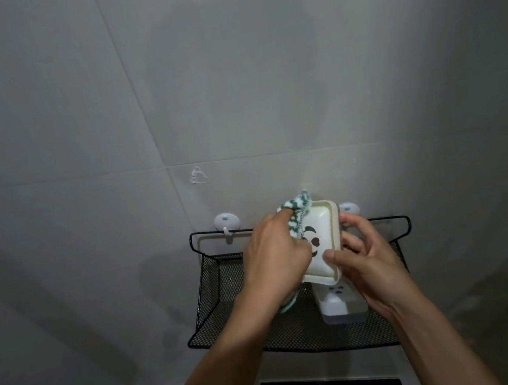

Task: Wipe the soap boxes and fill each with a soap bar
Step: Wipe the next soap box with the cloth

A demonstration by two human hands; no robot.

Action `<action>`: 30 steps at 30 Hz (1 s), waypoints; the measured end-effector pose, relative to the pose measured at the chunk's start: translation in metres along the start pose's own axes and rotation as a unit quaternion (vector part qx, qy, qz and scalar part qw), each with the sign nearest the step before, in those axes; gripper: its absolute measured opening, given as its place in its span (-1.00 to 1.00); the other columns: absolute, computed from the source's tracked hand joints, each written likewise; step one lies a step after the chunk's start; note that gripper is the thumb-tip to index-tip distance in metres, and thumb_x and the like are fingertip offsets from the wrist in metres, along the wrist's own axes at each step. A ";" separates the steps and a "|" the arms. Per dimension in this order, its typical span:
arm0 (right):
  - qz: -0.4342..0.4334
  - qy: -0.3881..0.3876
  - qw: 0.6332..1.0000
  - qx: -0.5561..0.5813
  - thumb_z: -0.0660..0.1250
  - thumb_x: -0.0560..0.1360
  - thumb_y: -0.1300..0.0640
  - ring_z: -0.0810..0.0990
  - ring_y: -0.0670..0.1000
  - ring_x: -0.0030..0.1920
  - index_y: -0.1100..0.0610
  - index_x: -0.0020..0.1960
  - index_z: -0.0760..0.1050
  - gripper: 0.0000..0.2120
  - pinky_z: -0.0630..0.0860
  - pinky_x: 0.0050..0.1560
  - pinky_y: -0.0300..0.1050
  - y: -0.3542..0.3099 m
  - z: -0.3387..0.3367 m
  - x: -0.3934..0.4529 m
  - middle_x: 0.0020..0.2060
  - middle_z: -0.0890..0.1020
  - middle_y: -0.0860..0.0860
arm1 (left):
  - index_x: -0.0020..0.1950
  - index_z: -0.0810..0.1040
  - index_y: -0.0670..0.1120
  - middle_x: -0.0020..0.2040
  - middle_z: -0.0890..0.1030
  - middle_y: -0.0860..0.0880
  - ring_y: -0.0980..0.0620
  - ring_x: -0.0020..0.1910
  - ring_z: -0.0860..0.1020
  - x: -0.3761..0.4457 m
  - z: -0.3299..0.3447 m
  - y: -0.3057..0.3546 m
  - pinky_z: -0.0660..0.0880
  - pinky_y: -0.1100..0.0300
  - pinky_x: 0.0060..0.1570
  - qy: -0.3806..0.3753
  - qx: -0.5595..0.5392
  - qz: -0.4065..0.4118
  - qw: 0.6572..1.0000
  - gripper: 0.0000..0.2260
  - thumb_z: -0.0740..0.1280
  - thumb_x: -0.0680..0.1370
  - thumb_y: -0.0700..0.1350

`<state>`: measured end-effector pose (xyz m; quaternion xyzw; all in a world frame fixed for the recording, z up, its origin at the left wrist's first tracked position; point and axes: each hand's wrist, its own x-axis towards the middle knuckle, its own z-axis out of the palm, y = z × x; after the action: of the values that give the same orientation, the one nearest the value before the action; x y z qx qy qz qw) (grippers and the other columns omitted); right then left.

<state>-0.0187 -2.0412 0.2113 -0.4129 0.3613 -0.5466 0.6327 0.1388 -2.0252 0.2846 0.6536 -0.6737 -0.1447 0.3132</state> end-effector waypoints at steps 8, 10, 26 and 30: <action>-0.070 0.055 0.996 0.002 0.47 0.32 0.40 0.70 0.14 0.12 0.01 0.31 0.42 -0.36 0.68 -0.05 0.06 0.000 -0.002 0.003 0.14 0.70 0.08 | 0.16 0.57 0.02 -0.08 0.64 0.10 0.16 -0.17 0.62 -0.019 0.017 -0.004 0.59 0.20 -0.22 -0.085 -0.131 -0.077 0.985 -0.76 0.34 0.50 -0.12; -0.058 0.059 0.997 0.006 0.47 0.31 0.34 0.70 0.16 0.10 0.07 0.36 0.39 -0.34 0.67 -0.09 0.05 0.000 -0.001 0.002 0.14 0.69 0.14 | 0.23 0.56 0.01 -0.01 0.59 0.11 0.16 -0.12 0.58 -0.018 0.016 -0.007 0.45 0.32 -0.22 -0.078 -0.086 -0.060 0.991 -0.71 0.33 0.52 -0.15; -0.014 -0.020 0.999 0.021 0.46 0.34 0.29 0.74 0.10 -0.02 0.00 0.30 0.46 -0.43 0.65 -0.24 -0.08 -0.015 0.001 0.002 0.08 0.72 0.15 | 0.15 0.68 -0.12 0.06 0.69 -0.03 0.04 0.01 0.62 0.001 -0.011 0.017 0.41 0.34 0.10 0.085 -0.076 0.124 0.986 -0.66 0.50 0.39 -0.26; -0.034 -0.004 0.999 0.039 0.43 0.35 0.34 0.74 0.07 -0.05 0.02 0.29 0.45 -0.44 0.65 -0.24 -0.11 -0.016 -0.007 0.002 0.07 0.73 0.14 | 0.09 0.71 -0.04 0.01 0.68 0.01 0.05 -0.04 0.61 -0.006 -0.003 0.013 0.51 0.16 0.05 0.046 -0.089 0.132 0.986 -0.71 0.53 0.38 -0.19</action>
<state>-0.0308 -2.0448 0.2234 -0.4018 0.3227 -0.5797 0.6312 0.1300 -2.0175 0.2937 0.5343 -0.7232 -0.1314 0.4173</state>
